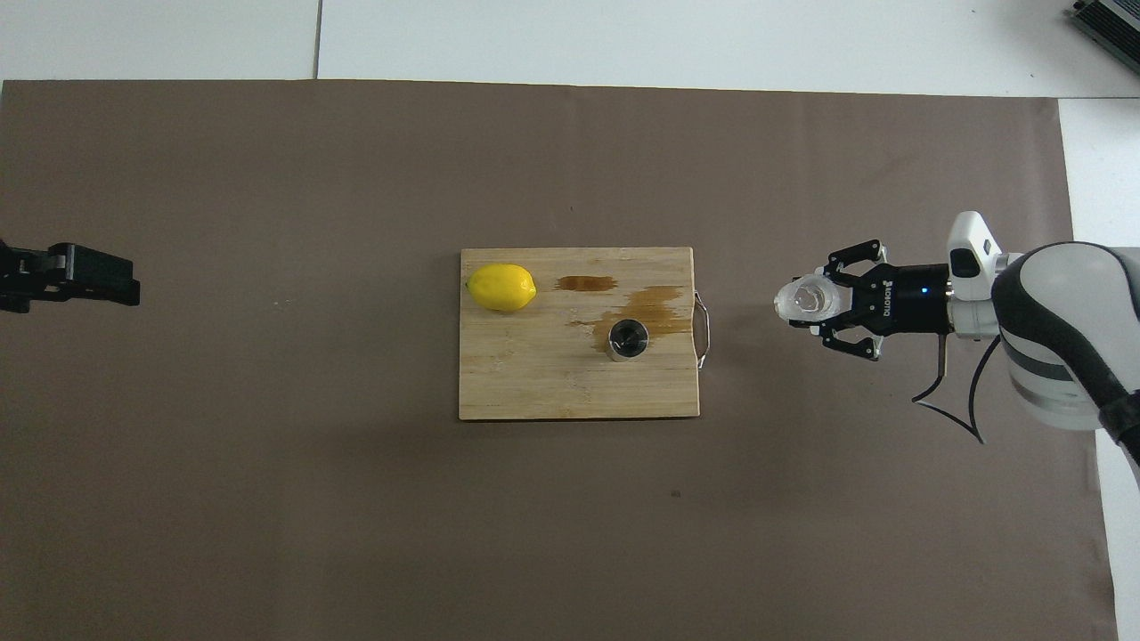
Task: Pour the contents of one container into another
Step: 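Lift the clear cup with the right gripper and carry it over the steel cup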
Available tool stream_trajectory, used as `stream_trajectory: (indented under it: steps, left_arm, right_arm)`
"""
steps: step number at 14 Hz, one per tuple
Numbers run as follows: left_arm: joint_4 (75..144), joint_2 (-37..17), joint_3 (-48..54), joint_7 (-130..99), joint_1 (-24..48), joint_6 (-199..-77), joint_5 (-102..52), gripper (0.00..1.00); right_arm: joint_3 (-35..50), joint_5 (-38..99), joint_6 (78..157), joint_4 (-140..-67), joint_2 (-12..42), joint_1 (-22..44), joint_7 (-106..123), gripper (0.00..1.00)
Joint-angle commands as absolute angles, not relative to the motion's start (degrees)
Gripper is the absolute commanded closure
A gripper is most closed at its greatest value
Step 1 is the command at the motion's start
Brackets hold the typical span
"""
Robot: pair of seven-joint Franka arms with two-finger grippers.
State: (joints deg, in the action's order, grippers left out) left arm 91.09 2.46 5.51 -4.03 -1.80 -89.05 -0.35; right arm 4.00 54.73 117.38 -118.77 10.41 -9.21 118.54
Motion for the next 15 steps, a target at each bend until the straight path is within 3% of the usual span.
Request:
stream_trajectory:
  steps: [1,9,15]
  left_arm:
    - [92.7,4.1,5.2,-3.5,-1.6,-88.7,-0.2,0.0]
    - [92.7,4.1,5.1,-3.5,-1.6,-88.7,-0.2,0.0]
    - [92.7,4.1,5.2,-3.5,-1.6,-88.6,-0.2,0.0]
  right_arm:
    - [4.3,53.4,116.6,-119.4,8.4,-9.0,115.6,0.67]
    - [4.3,47.2,113.6,-119.8,1.9,-2.6,104.5,0.67]
    - [4.3,40.9,120.1,-119.4,2.3,3.2,96.9,0.67]
